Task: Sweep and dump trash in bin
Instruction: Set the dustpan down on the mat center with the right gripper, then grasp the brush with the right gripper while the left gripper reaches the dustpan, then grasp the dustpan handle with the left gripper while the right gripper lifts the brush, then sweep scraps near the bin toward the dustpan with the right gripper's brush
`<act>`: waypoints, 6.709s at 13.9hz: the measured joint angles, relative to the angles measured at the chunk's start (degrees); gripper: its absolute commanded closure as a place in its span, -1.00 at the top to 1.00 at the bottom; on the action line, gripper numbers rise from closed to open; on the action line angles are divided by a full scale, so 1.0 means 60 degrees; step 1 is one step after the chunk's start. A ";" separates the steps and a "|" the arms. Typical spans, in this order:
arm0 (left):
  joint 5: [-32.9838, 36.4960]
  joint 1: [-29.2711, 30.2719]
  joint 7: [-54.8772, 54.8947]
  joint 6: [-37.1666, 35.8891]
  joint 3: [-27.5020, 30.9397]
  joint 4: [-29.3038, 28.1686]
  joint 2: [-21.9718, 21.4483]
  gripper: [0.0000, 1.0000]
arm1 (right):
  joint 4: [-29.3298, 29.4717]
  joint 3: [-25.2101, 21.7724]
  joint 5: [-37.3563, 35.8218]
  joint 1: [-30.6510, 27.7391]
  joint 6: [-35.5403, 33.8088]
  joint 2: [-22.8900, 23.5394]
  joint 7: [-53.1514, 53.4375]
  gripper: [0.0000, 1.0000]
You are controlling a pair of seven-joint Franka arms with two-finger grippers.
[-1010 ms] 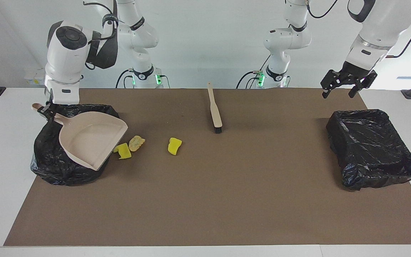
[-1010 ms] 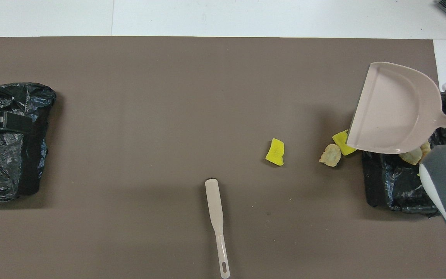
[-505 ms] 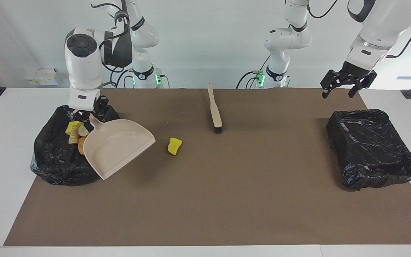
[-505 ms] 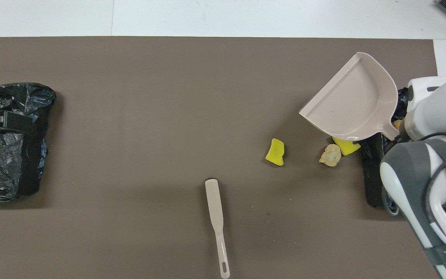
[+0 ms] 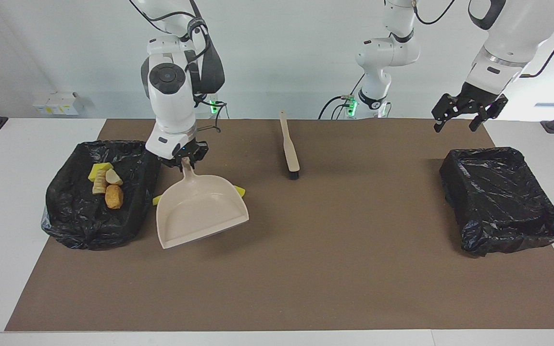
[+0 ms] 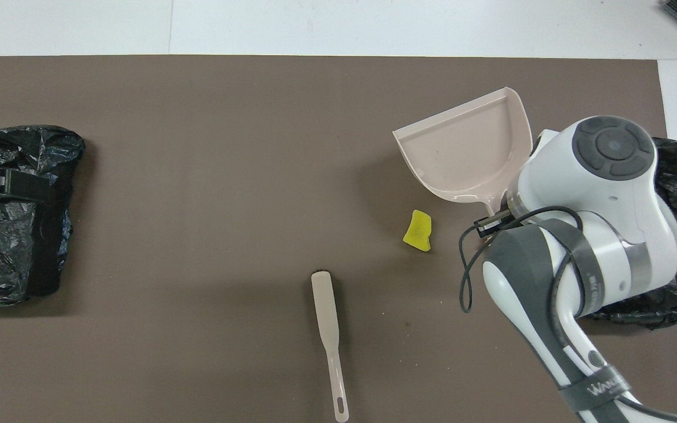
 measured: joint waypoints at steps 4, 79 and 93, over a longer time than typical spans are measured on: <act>0.0000 0.0000 0.0000 0.0000 0.0001 0.0000 0.0000 1.00 | 0.0911 0.0006 0.0589 0.1153 0.0026 0.1049 0.1861 -1.00; -0.0069 -0.5810 -0.7616 0.4204 -0.0241 0.1131 0.5367 1.00 | -0.4755 -0.0054 0.2362 0.6331 0.4118 -0.1280 0.6821 -1.00; -0.0067 -0.5901 -0.7595 0.4371 -0.0232 0.0794 0.5459 -1.00 | -0.4360 -0.0237 0.1553 0.3968 0.0830 -0.2772 0.7590 -1.00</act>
